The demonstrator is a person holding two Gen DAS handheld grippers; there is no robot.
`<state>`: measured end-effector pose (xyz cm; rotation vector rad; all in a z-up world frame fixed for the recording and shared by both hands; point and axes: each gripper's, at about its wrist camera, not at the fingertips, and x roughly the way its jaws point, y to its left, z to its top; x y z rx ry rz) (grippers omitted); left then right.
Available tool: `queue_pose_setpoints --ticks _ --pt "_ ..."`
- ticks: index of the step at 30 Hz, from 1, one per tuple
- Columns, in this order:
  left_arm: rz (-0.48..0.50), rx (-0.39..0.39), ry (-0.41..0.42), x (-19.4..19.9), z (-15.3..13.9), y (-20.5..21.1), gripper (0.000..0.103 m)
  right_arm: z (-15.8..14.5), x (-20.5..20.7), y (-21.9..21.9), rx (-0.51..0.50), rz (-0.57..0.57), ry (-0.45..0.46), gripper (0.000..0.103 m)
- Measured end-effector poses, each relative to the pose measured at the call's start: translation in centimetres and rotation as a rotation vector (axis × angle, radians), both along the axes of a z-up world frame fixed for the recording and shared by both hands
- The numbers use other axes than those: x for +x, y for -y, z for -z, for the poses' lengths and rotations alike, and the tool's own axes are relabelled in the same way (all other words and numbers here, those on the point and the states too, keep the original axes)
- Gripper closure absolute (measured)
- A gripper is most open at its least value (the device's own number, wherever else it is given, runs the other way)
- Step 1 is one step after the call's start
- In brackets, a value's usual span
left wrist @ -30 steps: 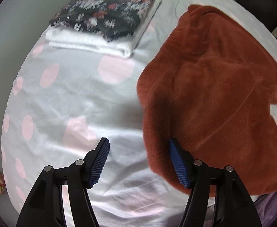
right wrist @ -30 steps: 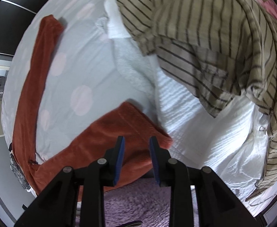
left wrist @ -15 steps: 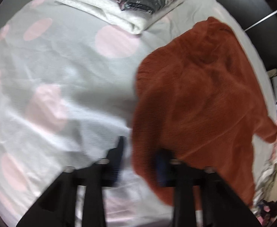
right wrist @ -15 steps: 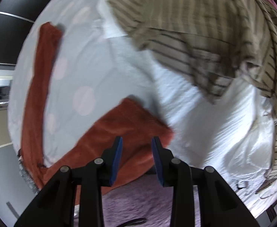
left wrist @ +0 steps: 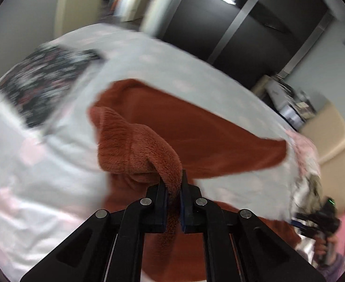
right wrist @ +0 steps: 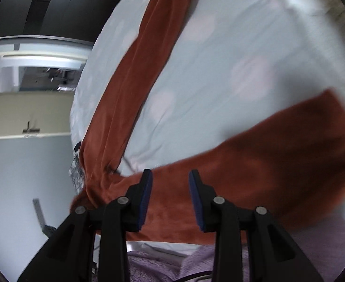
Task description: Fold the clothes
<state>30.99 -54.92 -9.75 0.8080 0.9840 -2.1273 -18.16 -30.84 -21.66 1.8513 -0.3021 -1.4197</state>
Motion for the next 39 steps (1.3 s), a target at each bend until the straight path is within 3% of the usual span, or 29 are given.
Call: queue_pose_setpoints --ticks 2,7,10,14,18,20,21,25,28,33,39 --pt "0.083 -0.015 -0.015 -3.4 0.0 -2.2 0.095 1.5 1.5 1.3 -0.026 -0.021 0.015 0.072" --pt "0.241 -0.003 0.002 -10.0 2.5 -7.0 0.095 3.6 3.5 2.2 -0.084 -0.072 -0.057 0.072" --pt "0.302 0.054 0.064 -13.4 5.9 -9.1 0.095 4.8 4.1 2.1 -0.117 -0.097 -0.116 0.071" --pt "0.327 0.127 0.205 -16.2 10.6 -10.2 0.094 5.3 4.0 3.0 -0.164 -0.161 -0.079 0.07" --pt "0.333 0.149 0.266 -16.4 10.9 -10.9 0.075 6.4 4.5 4.0 -0.167 -0.214 -0.035 0.07" --pt "0.33 0.128 0.258 -16.1 9.6 -11.2 0.057 6.9 4.8 4.6 -0.163 -0.241 -0.011 0.07" --pt "0.33 0.107 0.252 -16.1 8.7 -11.4 0.055 6.9 4.9 4.8 -0.16 -0.254 -0.01 0.07" --pt "0.28 0.006 0.285 -15.9 5.0 -10.1 0.054 5.6 5.0 5.0 -0.178 -0.277 -0.062 0.07" --pt "0.159 -0.026 0.347 -16.2 3.4 -6.7 0.054 5.4 4.8 5.4 -0.203 -0.273 -0.076 0.07" --pt "0.027 0.067 0.326 -17.5 2.9 -1.5 0.054 5.8 4.1 5.8 -0.221 -0.269 -0.054 0.07" --pt "-0.083 0.158 0.496 -19.1 5.3 2.1 0.054 6.2 3.1 6.3 -0.214 -0.248 -0.074 0.07"
